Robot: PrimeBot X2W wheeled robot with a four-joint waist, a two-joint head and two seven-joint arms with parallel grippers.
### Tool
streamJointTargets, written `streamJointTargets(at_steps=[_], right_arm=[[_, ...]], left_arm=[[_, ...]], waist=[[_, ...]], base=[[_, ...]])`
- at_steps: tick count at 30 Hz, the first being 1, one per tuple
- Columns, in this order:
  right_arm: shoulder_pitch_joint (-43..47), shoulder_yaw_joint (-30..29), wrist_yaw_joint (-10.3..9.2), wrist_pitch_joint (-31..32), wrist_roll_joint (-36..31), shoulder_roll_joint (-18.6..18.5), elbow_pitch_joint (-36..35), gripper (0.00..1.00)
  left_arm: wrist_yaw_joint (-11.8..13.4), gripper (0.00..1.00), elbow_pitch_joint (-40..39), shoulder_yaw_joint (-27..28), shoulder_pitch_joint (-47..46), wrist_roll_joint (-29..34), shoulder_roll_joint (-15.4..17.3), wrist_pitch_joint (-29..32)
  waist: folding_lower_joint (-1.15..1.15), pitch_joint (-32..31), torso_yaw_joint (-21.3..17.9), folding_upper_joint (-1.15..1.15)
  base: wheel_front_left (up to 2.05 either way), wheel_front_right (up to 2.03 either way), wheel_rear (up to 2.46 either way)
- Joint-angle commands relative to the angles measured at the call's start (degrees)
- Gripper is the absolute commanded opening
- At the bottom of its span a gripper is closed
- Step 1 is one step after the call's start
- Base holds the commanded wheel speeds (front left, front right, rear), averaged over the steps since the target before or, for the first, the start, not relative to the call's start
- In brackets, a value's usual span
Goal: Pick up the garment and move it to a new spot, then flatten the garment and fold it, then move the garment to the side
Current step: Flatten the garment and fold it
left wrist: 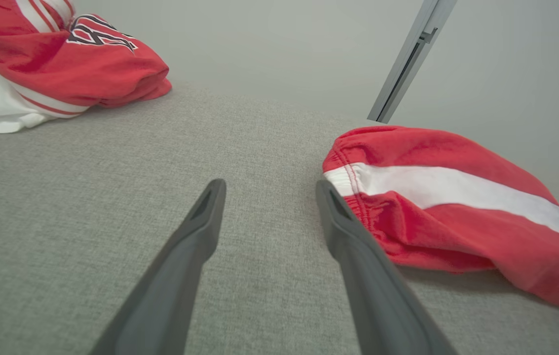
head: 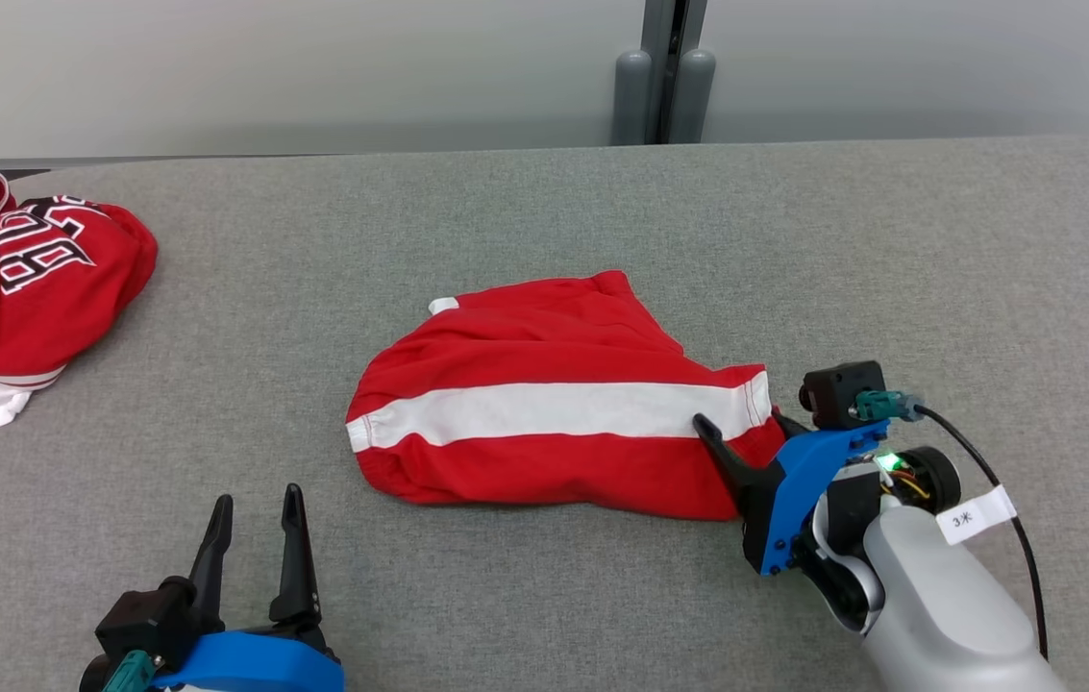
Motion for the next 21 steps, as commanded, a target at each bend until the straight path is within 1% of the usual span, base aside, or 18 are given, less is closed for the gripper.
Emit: streamJointTargets(at_steps=[1, 2, 4, 5, 7, 9, 10, 12, 16, 18, 21], right_arm=[[-1.9, -0.4, 0.01, 0.1, 0.6, 0.2, 0.8, 0.49], [-2.2, -0.4, 0.01, 0.0, 0.8, 0.2, 1.5, 0.38], [-2.7, -0.5, 0.01, -0.3, 1.1, 0.2, 2.6, 0.19], [-3.1, -0.6, 0.01, -0.5, 1.3, 0.2, 3.1, 0.00], [-3.8, -0.6, 0.01, -0.9, 1.6, 0.1, 3.9, 0.00], [-4.0, -0.3, 0.01, -1.4, 1.6, 0.0, 4.6, 0.00], [-4.0, -0.3, 0.01, -1.4, 1.6, 0.0, 4.6, 0.00], [-4.4, 0.1, 0.01, -1.9, 1.8, 0.0, 5.1, 0.00], [-5.0, 1.3, 0.01, -2.6, 2.2, 0.0, 5.8, 0.00], [-5.4, 1.9, 0.01, -2.9, 2.4, 0.0, 6.1, 0.00], [-6.0, 3.0, 0.01, -3.0, 2.9, 0.0, 6.3, 0.00]], left_arm=[[-0.3, 1.00, -0.1, 0.2, -0.7, -0.1, -0.1, -0.2], [-0.3, 1.00, 0.0, 0.0, -0.9, -0.1, -0.1, -0.2], [-0.6, 1.00, 0.6, -1.1, -1.4, -0.1, -0.1, -0.2], [-0.8, 1.00, 1.0, -1.9, -1.7, -0.7, -0.1, -0.2], [-0.9, 1.00, 2.1, -3.5, -2.7, -1.9, -0.1, 0.2], [-1.2, 1.00, 3.4, -5.5, -4.2, -3.9, 0.2, 2.2], [-1.2, 1.00, 3.4, -5.5, -4.2, -3.9, 0.2, 2.2], [-1.3, 1.00, 4.1, -7.8, -5.9, -6.8, 1.0, 4.3], [-1.2, 1.00, 4.5, -12.3, -9.1, -14.5, 4.1, 8.2], [-1.2, 1.00, 5.1, -13.0, -10.6, -18.1, 5.7, 9.5], [-1.2, 1.00, 6.7, -14.9, -12.7, -21.7, 8.1, 12.0]], waist=[[0.00, 0.1, 0.1, 0.00], [0.00, 0.2, 0.2, 0.00], [0.00, 0.3, 0.4, 0.00], [0.00, 0.3, 0.6, 0.00], [0.00, 0.4, 0.8, 0.00], [0.00, 0.4, 0.8, 0.00], [0.00, 0.4, 0.8, 0.00], [0.00, 0.5, 0.7, 0.00], [0.00, 0.9, 0.0, 0.00], [0.00, 1.2, -0.4, 0.00], [0.00, 1.5, -1.0, 0.00]], base=[[0.00, 0.00, 0.00], [0.00, 0.00, 0.00], [0.00, 0.00, 0.00], [0.00, 0.00, 0.00], [0.00, 0.00, 0.00], [0.00, 0.00, 0.00], [0.00, 0.00, 0.00], [0.00, 0.00, 0.00], [0.00, 0.00, 0.00], [0.00, 0.00, 0.00], [0.00, 0.00, 0.00]])
